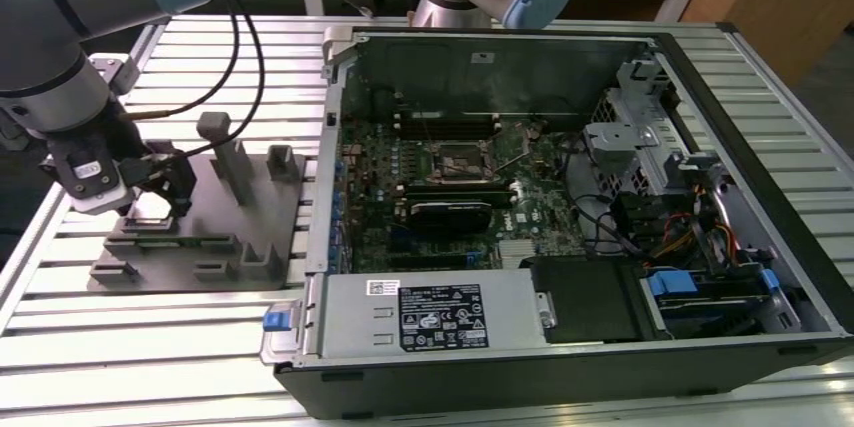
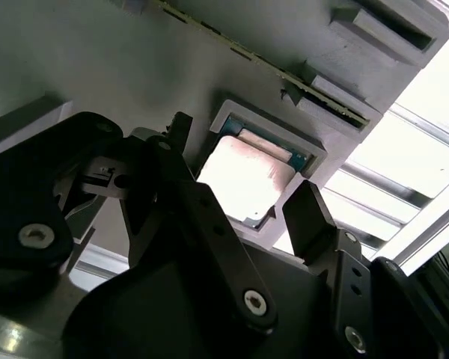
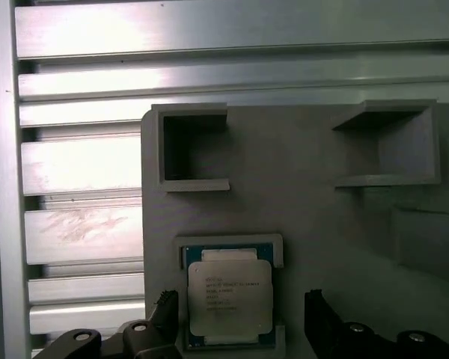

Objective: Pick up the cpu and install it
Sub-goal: 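Pick up the cpu and move it towards the insertion slot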

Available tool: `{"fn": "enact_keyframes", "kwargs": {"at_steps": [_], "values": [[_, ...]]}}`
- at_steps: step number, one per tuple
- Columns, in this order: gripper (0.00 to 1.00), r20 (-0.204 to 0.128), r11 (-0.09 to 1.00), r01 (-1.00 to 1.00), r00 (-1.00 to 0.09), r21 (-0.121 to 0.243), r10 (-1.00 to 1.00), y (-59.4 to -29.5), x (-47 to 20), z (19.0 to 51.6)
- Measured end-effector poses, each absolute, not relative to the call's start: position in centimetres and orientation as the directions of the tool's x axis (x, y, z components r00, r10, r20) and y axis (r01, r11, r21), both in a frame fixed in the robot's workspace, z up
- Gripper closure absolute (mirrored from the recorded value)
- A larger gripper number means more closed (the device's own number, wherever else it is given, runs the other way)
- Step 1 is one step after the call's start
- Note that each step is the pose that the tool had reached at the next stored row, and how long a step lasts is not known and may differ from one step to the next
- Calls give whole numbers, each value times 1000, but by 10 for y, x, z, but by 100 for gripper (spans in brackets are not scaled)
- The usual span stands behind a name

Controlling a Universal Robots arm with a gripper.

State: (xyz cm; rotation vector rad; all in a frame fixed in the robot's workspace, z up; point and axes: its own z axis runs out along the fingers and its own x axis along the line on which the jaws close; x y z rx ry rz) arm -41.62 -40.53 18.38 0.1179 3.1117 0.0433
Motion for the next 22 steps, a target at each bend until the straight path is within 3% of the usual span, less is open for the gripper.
{"fn": "enact_keyframes", "kwargs": {"at_steps": [22], "values": [[25, -27, 997, 75, -997, 18, 75, -400, -417, 179]]}}
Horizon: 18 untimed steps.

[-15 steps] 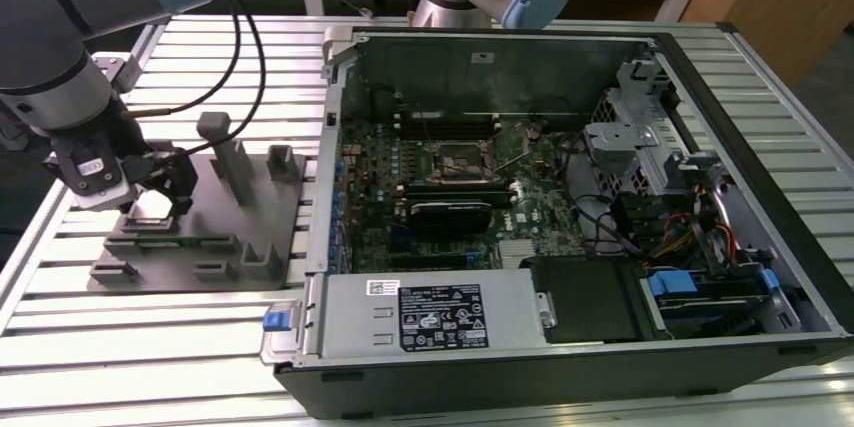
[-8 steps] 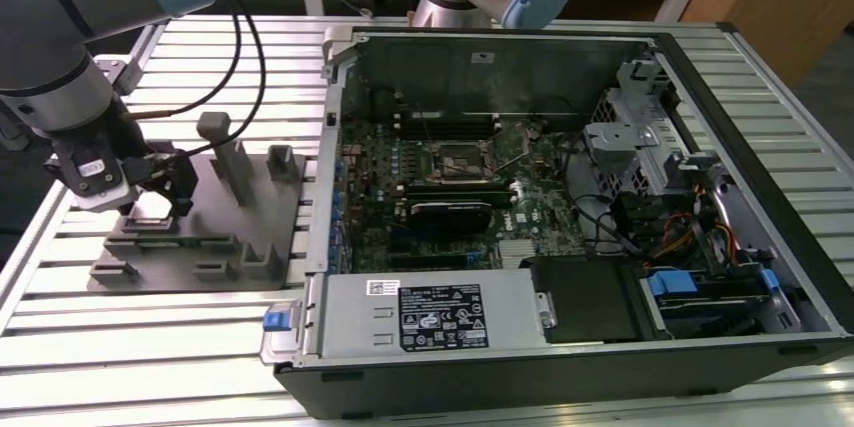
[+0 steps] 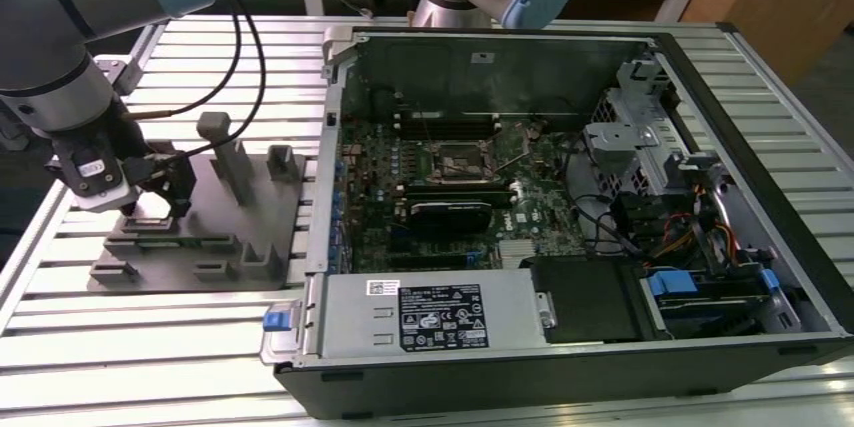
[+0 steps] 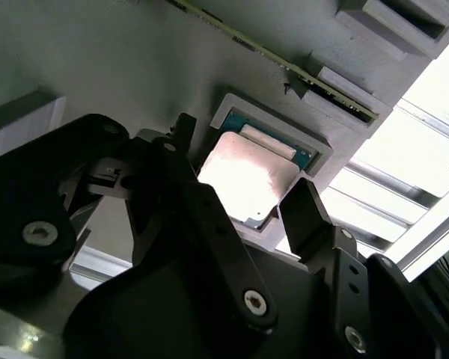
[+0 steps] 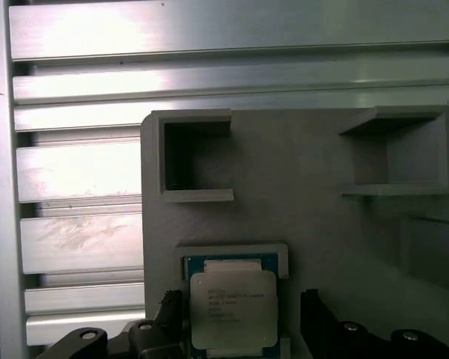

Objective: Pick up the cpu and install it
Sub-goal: 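Pick up the cpu and move it towards the insertion slot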

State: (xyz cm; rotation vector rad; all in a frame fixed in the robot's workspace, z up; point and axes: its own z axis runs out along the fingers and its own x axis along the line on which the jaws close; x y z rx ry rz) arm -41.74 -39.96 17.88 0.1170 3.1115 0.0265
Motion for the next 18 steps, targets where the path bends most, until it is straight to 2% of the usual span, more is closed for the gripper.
{"fn": "enact_keyframes", "kwargs": {"at_steps": [1, 2, 18], "values": [[25, -27, 997, 75, -997, 18, 75, -400, -417, 179], [32, -27, 997, 75, -997, 18, 75, -400, -417, 179], [32, -27, 996, 82, -996, 19, 83, -400, -418, 181]]}}
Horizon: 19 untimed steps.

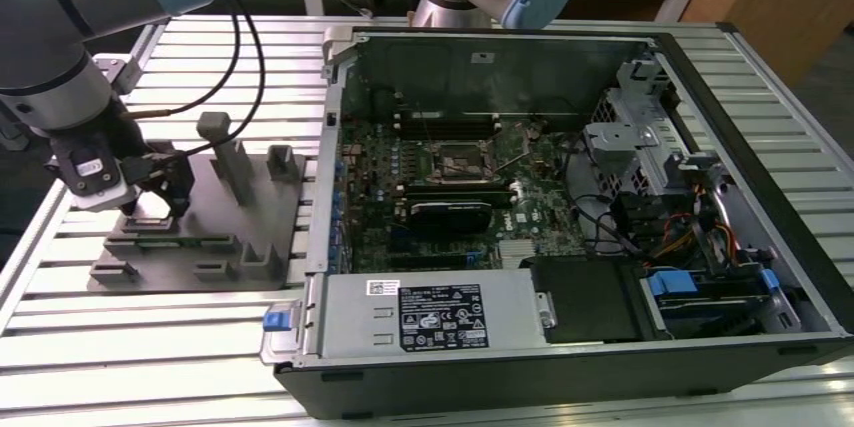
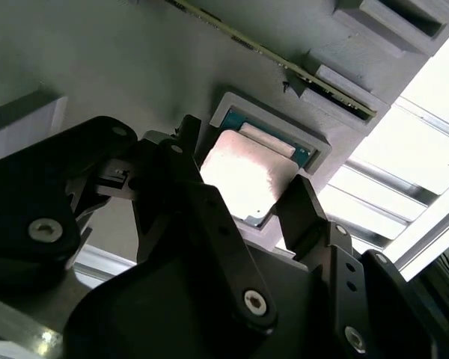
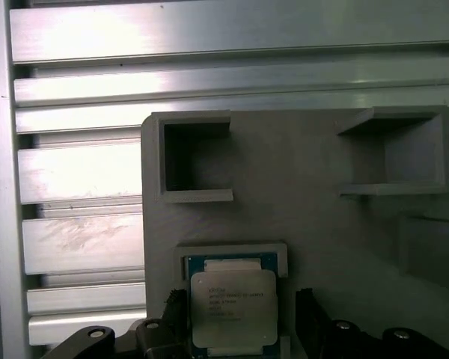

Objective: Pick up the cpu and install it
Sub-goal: 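Pick up the cpu and move it towards the insertion slot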

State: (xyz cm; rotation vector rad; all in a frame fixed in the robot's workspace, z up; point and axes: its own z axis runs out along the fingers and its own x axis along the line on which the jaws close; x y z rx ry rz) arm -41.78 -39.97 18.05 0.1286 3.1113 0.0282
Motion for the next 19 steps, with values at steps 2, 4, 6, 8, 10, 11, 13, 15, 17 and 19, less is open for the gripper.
{"fn": "enact_keyframes", "kwargs": {"at_steps": [2, 4, 6, 8, 10, 11, 13, 15, 17, 19], "values": [[32, -27, 996, 92, -995, 19, 92, -400, -418, 180], [32, -27, 994, 103, -994, 20, 104, -400, -418, 180], [32, -27, 993, 117, -993, 20, 118, -400, -419, 180], [32, -27, 991, 130, -991, 20, 131, -400, -419, 180], [32, -27, 991, 133, -991, 20, 134, -400, -419, 180], [32, -27, 991, 134, -991, 20, 134, -400, -419, 180], [32, -27, 991, 134, -991, 21, 135, -400, -419, 181], [32, -27, 991, 134, -991, 21, 135, -400, -419, 181], [32, -27, 991, 134, -991, 21, 135, -400, -419, 182], [32, -27, 991, 134, -991, 21, 135, -400, -419, 182]]}}
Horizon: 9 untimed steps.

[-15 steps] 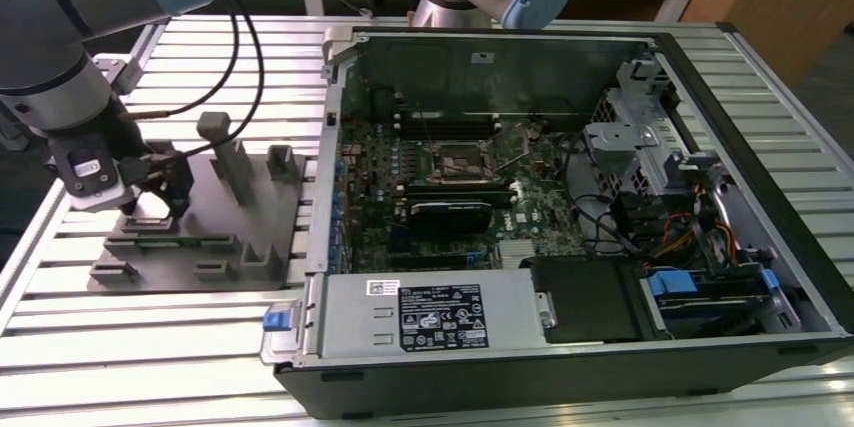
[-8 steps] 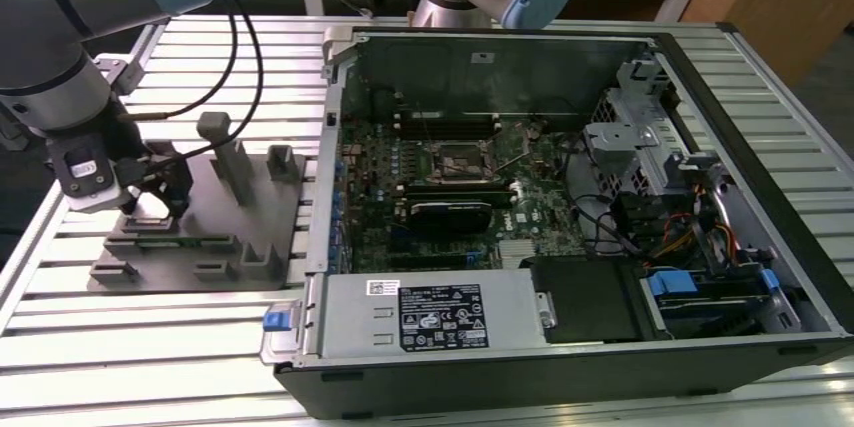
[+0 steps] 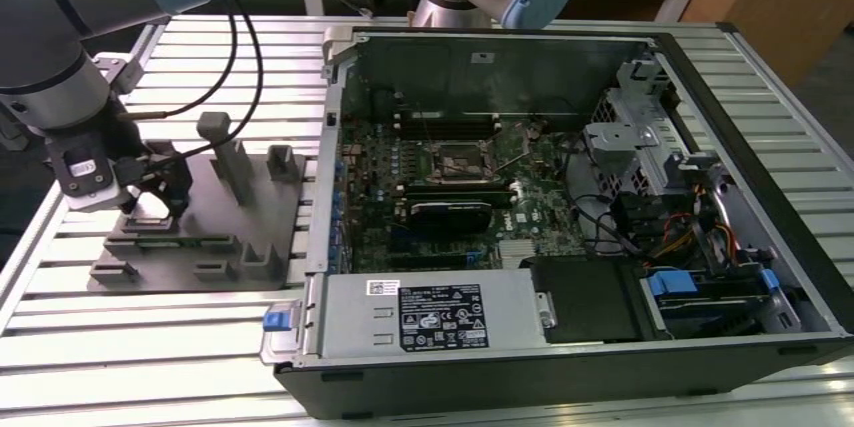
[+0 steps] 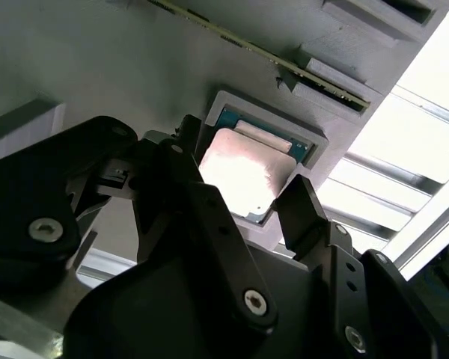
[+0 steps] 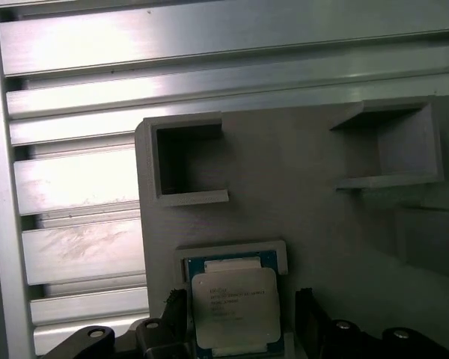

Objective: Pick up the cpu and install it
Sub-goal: 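Pick up the cpu and move it towards the insertion slot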

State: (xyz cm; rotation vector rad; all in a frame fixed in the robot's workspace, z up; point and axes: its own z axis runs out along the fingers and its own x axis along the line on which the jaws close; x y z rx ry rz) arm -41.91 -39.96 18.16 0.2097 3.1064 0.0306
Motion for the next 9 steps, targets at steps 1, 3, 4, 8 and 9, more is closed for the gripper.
{"fn": "enact_keyframes", "kwargs": {"at_steps": [1, 3, 4, 8, 9], "values": [[32, -26, 991, 134, -991, 21, 135, -400, -419, 182], [32, -26, 991, 134, -991, 21, 135, -400, -420, 182], [32, -26, 991, 134, -991, 21, 135, -400, -421, 182], [32, -27, 991, 134, -991, 22, 135, -399, -421, 181], [32, -27, 991, 134, -991, 22, 135, -399, -421, 181]]}}
